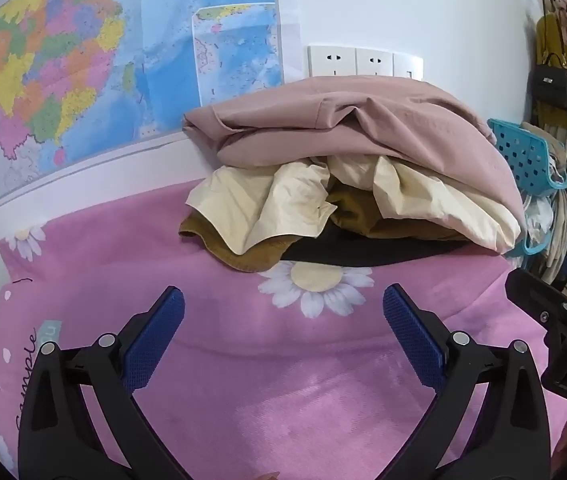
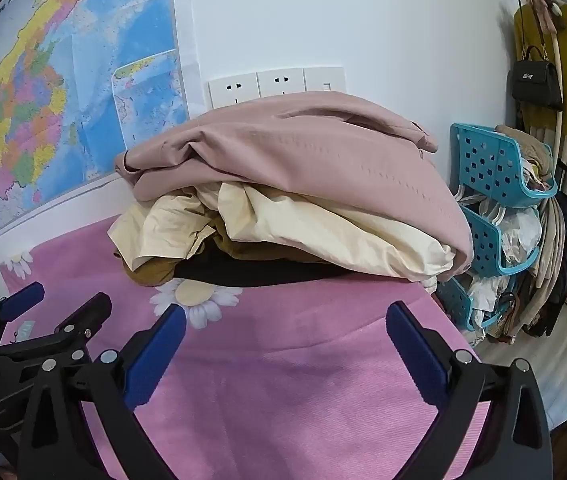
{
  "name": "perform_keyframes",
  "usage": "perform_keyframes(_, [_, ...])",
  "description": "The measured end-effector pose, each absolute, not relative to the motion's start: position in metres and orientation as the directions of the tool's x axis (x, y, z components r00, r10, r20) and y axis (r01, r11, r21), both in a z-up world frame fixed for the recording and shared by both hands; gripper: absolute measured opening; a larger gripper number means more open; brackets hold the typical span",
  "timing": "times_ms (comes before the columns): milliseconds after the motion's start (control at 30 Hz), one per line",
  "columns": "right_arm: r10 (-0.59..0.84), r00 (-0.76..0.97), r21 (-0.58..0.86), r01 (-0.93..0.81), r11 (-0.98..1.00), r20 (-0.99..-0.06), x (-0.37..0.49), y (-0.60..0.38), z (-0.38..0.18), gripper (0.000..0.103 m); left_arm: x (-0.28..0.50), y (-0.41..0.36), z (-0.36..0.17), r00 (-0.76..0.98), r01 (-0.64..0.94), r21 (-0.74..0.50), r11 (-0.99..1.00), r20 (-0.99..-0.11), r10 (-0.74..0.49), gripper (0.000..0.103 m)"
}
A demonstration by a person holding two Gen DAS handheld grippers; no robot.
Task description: Fold large clothes
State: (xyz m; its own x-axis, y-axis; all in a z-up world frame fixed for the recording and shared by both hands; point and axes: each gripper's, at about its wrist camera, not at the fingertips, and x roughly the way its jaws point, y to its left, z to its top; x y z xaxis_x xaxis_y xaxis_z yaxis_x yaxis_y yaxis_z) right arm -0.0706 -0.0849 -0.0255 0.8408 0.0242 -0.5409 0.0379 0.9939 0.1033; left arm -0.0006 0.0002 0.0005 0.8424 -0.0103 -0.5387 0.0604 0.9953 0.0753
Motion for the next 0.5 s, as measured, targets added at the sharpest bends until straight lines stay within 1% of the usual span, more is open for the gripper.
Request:
perform_keyframes(267, [0.037,0.842,0.112,0.028,0.993,-0.538,-0.076,-0.091,-0.02,0.097,-0.007,-0.003,0.001,0.846,0.046,0.08,0.996,-0.533,0.004,0.098])
perform_keyframes(300, [0.037,0.842,0.111,0.027,0.993,-0.538,-0.076,-0.093,-0.02,0.097,-0.002,0.002,0.001,0.845,0.063,0.072,0.995,-0.535,-0.015,0.098])
perform_keyframes(500, [0.02,0.844,0.082,0.029,0.996,-0.536,-0.072,-0.081,-0.018,0.097,-0.002,0.003,0.002,0.835,0.065,0.06,0.996,-0.549,-0.021,0.098])
